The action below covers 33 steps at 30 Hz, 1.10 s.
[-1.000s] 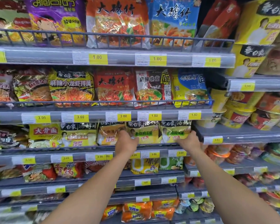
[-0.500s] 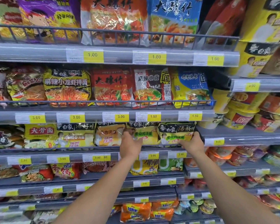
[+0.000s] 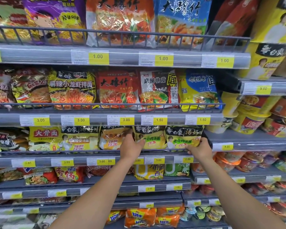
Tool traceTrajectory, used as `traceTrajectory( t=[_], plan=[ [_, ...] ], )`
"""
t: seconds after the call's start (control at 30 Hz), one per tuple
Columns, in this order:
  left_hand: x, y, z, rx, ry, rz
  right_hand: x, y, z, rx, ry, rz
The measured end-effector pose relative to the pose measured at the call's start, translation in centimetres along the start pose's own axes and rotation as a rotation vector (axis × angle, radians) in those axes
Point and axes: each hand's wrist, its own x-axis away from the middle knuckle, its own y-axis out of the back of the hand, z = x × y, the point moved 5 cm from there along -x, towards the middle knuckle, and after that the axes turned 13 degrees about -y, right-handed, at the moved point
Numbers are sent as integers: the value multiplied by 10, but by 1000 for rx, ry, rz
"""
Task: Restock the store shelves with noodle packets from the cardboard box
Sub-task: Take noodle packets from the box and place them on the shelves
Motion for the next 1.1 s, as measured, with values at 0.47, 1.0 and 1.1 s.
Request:
traceTrajectory(
  t=[0.47, 1.0, 1.1],
  plan=[
    [0, 16, -3, -190, -127, 57, -1, -7, 0, 69, -1, -6],
    [44, 161, 110, -243, -49, -398, 148, -142, 51, 52, 378, 146],
    [37, 187, 123, -228, -6, -428, 165, -183, 84, 69, 439, 215]
  ],
)
